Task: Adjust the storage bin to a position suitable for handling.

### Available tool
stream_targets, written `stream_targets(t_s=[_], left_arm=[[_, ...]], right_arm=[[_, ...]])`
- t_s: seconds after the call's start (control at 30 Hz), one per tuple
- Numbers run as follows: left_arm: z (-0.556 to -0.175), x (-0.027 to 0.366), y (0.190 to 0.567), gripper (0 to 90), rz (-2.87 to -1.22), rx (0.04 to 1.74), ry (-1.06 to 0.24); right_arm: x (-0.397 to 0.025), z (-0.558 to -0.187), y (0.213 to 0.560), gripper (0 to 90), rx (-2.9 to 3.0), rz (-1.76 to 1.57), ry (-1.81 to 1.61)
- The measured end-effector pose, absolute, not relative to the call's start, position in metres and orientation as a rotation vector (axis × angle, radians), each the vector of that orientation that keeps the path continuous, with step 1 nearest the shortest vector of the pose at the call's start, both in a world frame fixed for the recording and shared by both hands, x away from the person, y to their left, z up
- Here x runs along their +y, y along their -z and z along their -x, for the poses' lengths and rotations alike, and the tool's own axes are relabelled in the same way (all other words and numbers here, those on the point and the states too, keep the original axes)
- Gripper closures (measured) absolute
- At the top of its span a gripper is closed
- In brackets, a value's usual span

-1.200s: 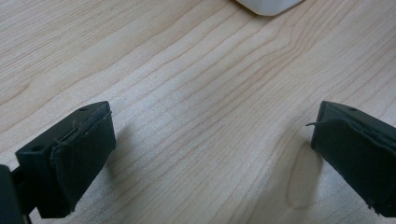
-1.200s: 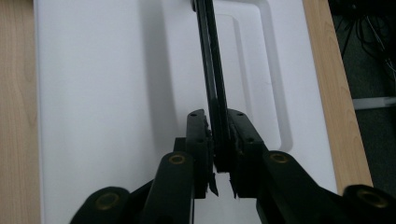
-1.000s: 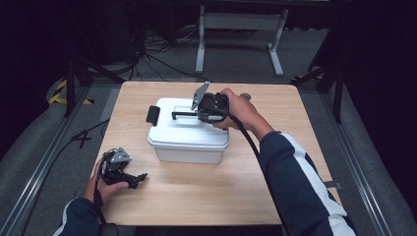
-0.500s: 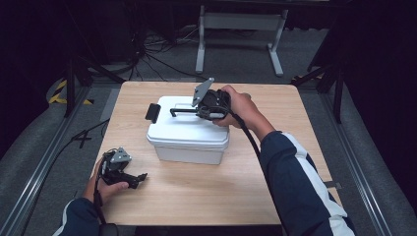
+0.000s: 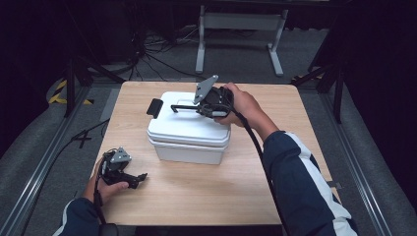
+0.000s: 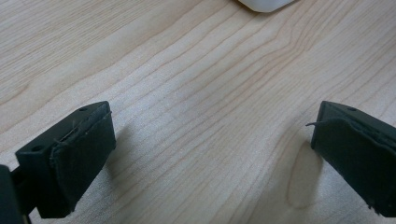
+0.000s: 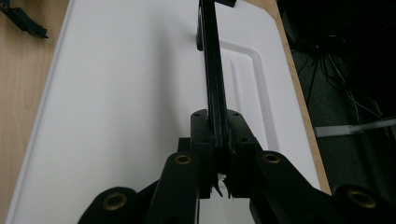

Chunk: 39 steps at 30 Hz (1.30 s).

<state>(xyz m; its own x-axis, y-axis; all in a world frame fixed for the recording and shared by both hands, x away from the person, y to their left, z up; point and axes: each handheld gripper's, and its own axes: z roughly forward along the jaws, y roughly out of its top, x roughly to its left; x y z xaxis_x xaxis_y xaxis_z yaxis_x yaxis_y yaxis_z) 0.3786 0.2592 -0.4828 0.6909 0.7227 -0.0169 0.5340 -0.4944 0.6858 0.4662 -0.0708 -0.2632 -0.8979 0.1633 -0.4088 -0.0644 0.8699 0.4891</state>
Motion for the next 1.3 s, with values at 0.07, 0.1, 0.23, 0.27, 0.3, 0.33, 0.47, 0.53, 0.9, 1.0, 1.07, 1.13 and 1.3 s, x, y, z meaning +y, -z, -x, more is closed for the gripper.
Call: stream_targets(t_s=[0.07,0.1,0.23,0.27,0.3,0.33,0.47,0.53,0.9,1.0,1.07,1.13,1.3], left_arm=[[-0.378,0.259,0.483,0.2,-2.219,0.959,-0.353],[-0.378,0.259,0.483,0.2,-2.218,0.961,-0.352],[-0.378,0.259,0.483,0.2,-2.219,0.961,-0.35],[-0.378,0.259,0.483,0.2,-2.218,0.961,-0.351],[-0.378,0.259,0.483,0.2,-2.219,0.962,-0.349],[-0.378,0.259,0.483,0.2,-2.218,0.96,-0.352],[-0.378,0.259,0.483,0.2,-2.218,0.96,-0.352],[-0.379,0.259,0.483,0.2,-2.218,0.958,-0.357],[-0.379,0.259,0.483,0.2,-2.219,0.958,-0.357],[-0.379,0.259,0.483,0.2,-2.215,0.958,-0.361],[-0.379,0.259,0.483,0.2,-2.215,0.958,-0.361],[-0.379,0.259,0.483,0.2,-2.215,0.958,-0.361],[-0.378,0.259,0.483,0.2,-2.218,0.96,-0.358]], right_arm=[[-0.073,-0.465,0.262,84.1,2.587,-0.077,-0.71],[-0.074,-0.464,0.261,84.1,2.583,-0.08,-0.709],[-0.08,-0.462,0.258,84.1,2.584,-0.079,-0.726],[-0.082,-0.461,0.257,84.2,2.577,-0.084,-0.727],[-0.084,-0.46,0.256,84.1,2.576,-0.088,-0.739],[-0.086,-0.459,0.255,84.2,2.576,-0.098,-0.742],[-0.095,-0.455,0.251,84.2,2.567,-0.096,-0.743],[-0.1,-0.454,0.25,84.1,2.563,-0.1,-0.746],[-0.129,-0.445,0.247,84.1,2.532,-0.129,-0.77],[-0.138,-0.443,0.247,84.1,2.528,-0.133,-0.775],[-0.145,-0.442,0.245,84.2,2.522,-0.138,-0.79],[-0.153,-0.441,0.243,84.1,2.511,-0.145,-0.8],[-0.176,-0.435,0.237,84.2,2.479,-0.171,-0.821]])
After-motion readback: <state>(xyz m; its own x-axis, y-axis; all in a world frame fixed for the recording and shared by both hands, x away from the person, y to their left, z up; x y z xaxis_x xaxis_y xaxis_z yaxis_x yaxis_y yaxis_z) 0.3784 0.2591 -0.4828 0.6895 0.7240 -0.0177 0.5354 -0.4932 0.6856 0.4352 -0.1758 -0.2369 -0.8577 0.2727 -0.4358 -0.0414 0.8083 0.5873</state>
